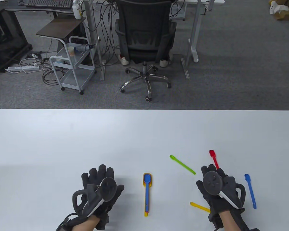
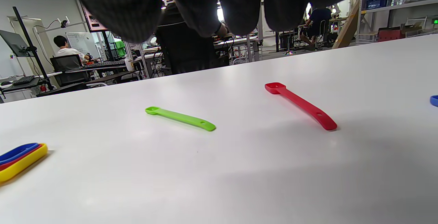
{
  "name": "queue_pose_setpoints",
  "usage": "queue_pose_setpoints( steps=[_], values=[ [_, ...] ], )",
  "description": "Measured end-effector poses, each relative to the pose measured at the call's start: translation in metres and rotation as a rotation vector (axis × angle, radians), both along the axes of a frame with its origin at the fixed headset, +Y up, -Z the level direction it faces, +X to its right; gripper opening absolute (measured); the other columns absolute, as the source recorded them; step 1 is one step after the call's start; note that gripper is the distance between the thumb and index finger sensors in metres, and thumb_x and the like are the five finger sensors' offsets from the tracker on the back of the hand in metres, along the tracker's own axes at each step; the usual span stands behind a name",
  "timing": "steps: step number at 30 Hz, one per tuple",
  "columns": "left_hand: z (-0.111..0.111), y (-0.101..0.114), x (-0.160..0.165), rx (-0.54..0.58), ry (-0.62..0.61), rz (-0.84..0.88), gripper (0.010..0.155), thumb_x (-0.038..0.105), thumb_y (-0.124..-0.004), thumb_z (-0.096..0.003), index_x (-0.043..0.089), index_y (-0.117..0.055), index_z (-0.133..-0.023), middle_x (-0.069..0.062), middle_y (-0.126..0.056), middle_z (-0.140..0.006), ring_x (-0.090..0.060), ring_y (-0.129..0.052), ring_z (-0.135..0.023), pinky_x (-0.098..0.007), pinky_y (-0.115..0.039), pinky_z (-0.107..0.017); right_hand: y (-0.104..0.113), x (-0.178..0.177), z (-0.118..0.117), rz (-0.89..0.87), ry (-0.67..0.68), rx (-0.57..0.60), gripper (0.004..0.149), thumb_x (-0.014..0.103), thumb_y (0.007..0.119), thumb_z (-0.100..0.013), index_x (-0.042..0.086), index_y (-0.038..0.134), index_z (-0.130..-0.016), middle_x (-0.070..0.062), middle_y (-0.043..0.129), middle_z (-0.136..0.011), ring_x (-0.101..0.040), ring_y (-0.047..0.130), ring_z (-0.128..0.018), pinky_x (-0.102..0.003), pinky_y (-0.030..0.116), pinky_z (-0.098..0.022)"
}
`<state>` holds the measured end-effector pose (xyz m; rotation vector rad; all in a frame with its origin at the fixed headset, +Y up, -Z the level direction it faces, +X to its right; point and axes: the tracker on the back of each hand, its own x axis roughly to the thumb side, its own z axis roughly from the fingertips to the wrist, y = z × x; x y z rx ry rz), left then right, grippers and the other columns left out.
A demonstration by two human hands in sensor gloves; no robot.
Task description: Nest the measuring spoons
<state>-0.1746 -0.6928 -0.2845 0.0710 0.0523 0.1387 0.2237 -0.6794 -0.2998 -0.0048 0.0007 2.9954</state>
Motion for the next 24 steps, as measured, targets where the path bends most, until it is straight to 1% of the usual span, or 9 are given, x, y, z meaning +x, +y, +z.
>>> queue_pose_setpoints(
  steps=[5,12,14,24],
  values=[
    [-0.002,-0.002,-0.010,0.007,-0.004,-0.035,0.085,0.071,-0.080,-0.0391,0.030,-0.065,-0.111,-0.003,-0.060,-0.123,-0.048,-0.065,-0.115,-0.068,-0.044,-0.082,0.003,0.003,0.001,-0.014,-0.011,0.023,0.067,0.046,0.072,-0.052,0.014,0.063,-0.110,-0.024,0.059,-0.121,-0.057,0.064,-0.101,-0.067,0.056,-0.069],
    [-0.001,-0.005,-0.019,0.016,-0.016,-0.024,0.084,0.071,-0.080,-0.0395,0.030,-0.065,-0.111,-0.003,-0.061,-0.123,-0.048,-0.067,-0.115,-0.068,-0.045,-0.082,0.008,0.006,0.000,-0.005,-0.032,0.050,0.067,0.045,0.073,-0.052,0.014,0.064,-0.110,-0.023,0.060,-0.121,-0.057,0.064,-0.101,-0.067,0.056,-0.070],
    [-0.001,-0.006,-0.021,0.036,-0.013,-0.034,0.083,0.071,-0.080,-0.0396,0.030,-0.066,-0.111,-0.002,-0.062,-0.122,-0.047,-0.068,-0.114,-0.067,-0.046,-0.082,0.009,0.007,-0.002,0.010,-0.041,0.056,0.066,0.045,0.073,-0.052,0.015,0.064,-0.110,-0.023,0.061,-0.120,-0.056,0.064,-0.101,-0.066,0.056,-0.069],
    [0.003,-0.006,-0.023,0.065,-0.024,-0.012,0.081,0.070,-0.080,-0.0398,0.029,-0.069,-0.109,-0.003,-0.067,-0.120,-0.045,-0.073,-0.112,-0.065,-0.051,-0.082,0.012,0.019,-0.019,0.044,-0.116,0.033,0.065,0.044,0.074,-0.052,0.014,0.066,-0.109,-0.023,0.063,-0.120,-0.055,0.066,-0.101,-0.066,0.057,-0.069]
  ],
)
